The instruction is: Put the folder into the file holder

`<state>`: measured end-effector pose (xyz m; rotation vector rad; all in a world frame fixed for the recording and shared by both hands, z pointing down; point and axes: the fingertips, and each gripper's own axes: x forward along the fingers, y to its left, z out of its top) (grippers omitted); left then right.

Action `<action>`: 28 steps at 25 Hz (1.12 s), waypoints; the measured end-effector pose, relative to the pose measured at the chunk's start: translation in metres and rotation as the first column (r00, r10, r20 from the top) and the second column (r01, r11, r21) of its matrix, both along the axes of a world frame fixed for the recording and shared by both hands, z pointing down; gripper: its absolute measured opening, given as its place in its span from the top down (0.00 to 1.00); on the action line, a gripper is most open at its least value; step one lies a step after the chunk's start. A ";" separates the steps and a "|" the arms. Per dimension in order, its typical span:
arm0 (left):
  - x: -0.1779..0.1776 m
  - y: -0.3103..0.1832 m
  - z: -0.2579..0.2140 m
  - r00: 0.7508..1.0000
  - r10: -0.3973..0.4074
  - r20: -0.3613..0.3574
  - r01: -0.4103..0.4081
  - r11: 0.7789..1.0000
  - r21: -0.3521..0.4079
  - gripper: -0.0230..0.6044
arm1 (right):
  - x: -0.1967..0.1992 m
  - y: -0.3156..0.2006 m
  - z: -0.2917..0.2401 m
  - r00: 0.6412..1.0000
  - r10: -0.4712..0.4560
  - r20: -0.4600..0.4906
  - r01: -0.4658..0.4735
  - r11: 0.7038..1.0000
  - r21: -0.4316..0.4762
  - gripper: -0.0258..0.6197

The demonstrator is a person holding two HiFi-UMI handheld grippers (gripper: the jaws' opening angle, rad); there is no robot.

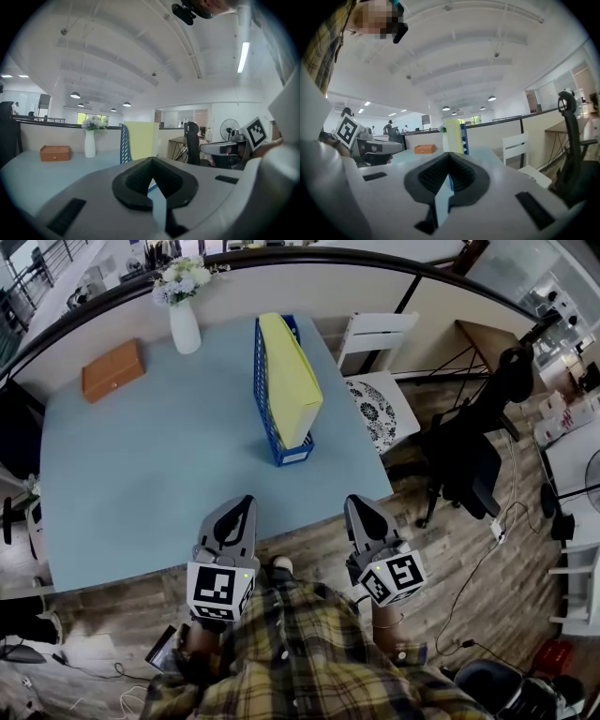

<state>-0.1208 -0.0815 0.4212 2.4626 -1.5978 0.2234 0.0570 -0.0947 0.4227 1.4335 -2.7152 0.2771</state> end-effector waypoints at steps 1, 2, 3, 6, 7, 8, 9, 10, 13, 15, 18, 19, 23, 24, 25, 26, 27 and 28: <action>-0.001 0.000 0.000 1.000 -0.001 0.001 0.001 1.000 -0.001 0.98 | 0.000 -0.001 0.000 1.000 -0.001 0.000 0.001 1.000 0.001 0.96; -0.001 0.000 0.000 1.000 -0.002 0.001 0.002 1.000 -0.001 0.98 | -0.001 -0.001 -0.001 1.000 -0.001 -0.001 0.001 1.000 0.002 0.96; -0.002 -0.001 0.000 1.000 -0.004 0.001 0.004 1.000 -0.001 0.98 | -0.001 -0.002 -0.001 1.000 -0.001 -0.002 0.002 1.000 0.002 0.96; -0.003 -0.001 0.000 1.000 -0.006 0.001 0.006 1.000 0.002 0.98 | -0.003 -0.002 -0.001 1.000 -0.001 -0.002 0.001 1.000 0.002 0.96; -0.004 -0.001 0.000 1.000 -0.006 0.000 0.006 1.000 0.004 0.98 | -0.003 -0.002 0.000 1.000 -0.001 -0.003 0.001 1.000 0.002 0.96; -0.004 -0.002 -0.001 1.000 -0.006 0.000 0.006 1.000 0.005 0.98 | -0.003 -0.002 0.000 1.000 -0.001 -0.003 0.001 1.000 0.001 0.96; -0.004 -0.002 -0.001 1.000 -0.005 0.000 0.005 1.000 0.005 0.98 | -0.004 -0.002 -0.001 1.000 -0.002 -0.005 0.002 1.000 0.001 0.96; -0.004 -0.001 -0.001 1.000 -0.004 0.000 0.004 1.000 0.006 0.98 | -0.004 -0.002 -0.001 1.000 -0.002 -0.006 0.002 1.000 0.001 0.96; -0.002 0.000 -0.001 1.000 0.001 0.002 -0.001 1.000 0.004 0.98 | -0.004 -0.001 -0.001 1.000 -0.002 -0.002 0.002 1.000 0.000 0.96; -0.002 0.000 0.000 1.000 0.004 0.004 -0.004 1.000 0.004 0.98 | -0.004 -0.002 -0.001 1.000 0.001 0.005 -0.001 1.000 0.001 0.96; -0.003 -0.001 0.000 1.000 0.004 0.005 -0.004 1.000 0.003 0.98 | -0.004 -0.003 -0.002 1.000 0.008 0.010 -0.008 1.000 0.002 0.96; -0.003 -0.001 0.000 1.000 0.004 0.005 -0.004 1.000 0.003 0.98 | -0.003 -0.003 -0.002 1.000 0.012 0.010 -0.012 1.000 0.002 0.96; -0.004 -0.001 -0.001 1.000 0.001 0.005 -0.001 1.000 0.005 0.98 | -0.001 -0.004 0.000 1.000 0.021 -0.004 -0.021 1.000 -0.002 0.96; -0.005 -0.002 -0.001 1.000 0.000 0.004 0.000 1.000 0.005 0.98 | -0.001 -0.005 -0.001 1.000 0.022 -0.003 -0.022 1.000 -0.002 0.96; -0.006 -0.002 -0.001 1.000 0.000 0.004 0.000 1.000 0.004 0.98 | -0.002 -0.005 -0.001 1.000 0.025 -0.002 -0.025 1.000 -0.002 0.96; -0.006 -0.002 0.000 1.000 0.000 0.004 0.000 1.000 0.003 0.98 | -0.002 -0.006 -0.001 1.000 0.027 -0.001 -0.027 1.000 -0.003 0.96; -0.006 -0.003 0.000 1.000 0.000 0.005 0.000 1.000 0.003 0.98 | -0.002 -0.006 -0.001 1.000 0.028 0.000 -0.028 1.000 -0.006 0.96; -0.007 -0.003 0.000 1.000 0.001 0.006 -0.001 1.000 0.002 0.98 | -0.002 -0.006 -0.001 1.000 0.026 0.003 -0.026 1.000 -0.009 0.96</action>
